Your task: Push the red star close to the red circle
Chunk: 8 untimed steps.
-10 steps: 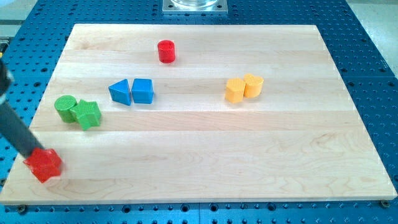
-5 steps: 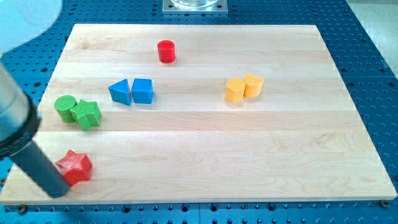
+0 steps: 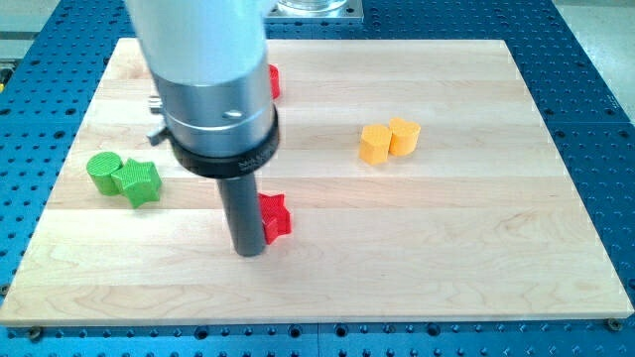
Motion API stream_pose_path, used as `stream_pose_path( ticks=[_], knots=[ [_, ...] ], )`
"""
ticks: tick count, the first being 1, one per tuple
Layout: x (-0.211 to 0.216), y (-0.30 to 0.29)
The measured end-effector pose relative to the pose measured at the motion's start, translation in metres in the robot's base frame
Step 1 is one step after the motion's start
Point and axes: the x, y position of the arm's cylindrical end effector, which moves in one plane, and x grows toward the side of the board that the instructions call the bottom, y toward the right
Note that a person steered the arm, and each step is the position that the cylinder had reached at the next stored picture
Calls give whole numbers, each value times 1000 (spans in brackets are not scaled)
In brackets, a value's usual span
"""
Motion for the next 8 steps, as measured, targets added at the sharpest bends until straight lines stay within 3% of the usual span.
stream_pose_path(
  ticks=[2, 4, 7, 8],
  knots=[
    [-84, 17],
    [-55, 36],
    [-196, 57],
    [-200, 60]
  ],
)
